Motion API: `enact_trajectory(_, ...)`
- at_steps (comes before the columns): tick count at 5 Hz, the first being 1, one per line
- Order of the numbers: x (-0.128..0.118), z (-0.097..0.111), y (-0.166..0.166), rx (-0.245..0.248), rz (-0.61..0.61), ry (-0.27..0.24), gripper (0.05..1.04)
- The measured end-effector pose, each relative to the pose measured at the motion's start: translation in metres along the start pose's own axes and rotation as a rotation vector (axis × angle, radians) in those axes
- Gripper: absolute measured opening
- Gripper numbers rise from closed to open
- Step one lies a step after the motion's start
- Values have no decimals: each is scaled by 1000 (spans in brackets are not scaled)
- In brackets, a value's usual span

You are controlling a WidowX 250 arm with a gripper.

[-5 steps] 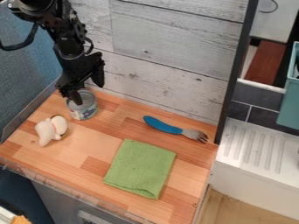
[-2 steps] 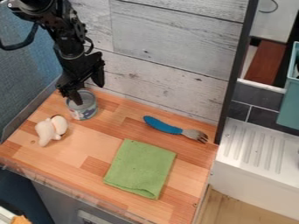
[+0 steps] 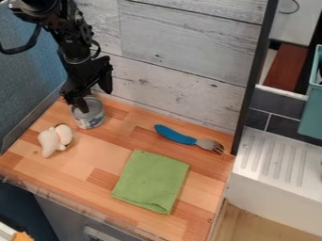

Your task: Move the can to the upper left of the table

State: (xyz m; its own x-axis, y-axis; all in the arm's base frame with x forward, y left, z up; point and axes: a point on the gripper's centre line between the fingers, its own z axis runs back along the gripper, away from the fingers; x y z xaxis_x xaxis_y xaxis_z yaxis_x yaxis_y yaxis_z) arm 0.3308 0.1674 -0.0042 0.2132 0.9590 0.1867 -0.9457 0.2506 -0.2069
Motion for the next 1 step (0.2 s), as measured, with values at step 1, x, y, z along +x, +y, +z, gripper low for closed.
enact_trajectory(1,0,0,0,0,0,0,1000)
